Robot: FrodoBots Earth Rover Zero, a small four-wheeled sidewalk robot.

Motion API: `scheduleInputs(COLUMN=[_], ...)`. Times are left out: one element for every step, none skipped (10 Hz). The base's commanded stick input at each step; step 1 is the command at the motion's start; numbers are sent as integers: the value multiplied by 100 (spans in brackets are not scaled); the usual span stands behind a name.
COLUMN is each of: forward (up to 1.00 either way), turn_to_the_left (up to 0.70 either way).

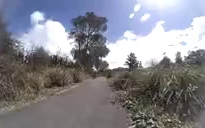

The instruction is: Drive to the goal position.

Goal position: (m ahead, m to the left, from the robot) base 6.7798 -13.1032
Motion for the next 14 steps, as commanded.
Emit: scheduleInputs(forward=[85, 85, 85, 85, 85, 85, 85, 85, 85, 85, 85, 85, 85, 85], turn_to_the_left=[0, 0, 0, 0, 0, 6, 3, 4, 4, 0, 0, 0, 12, 23])
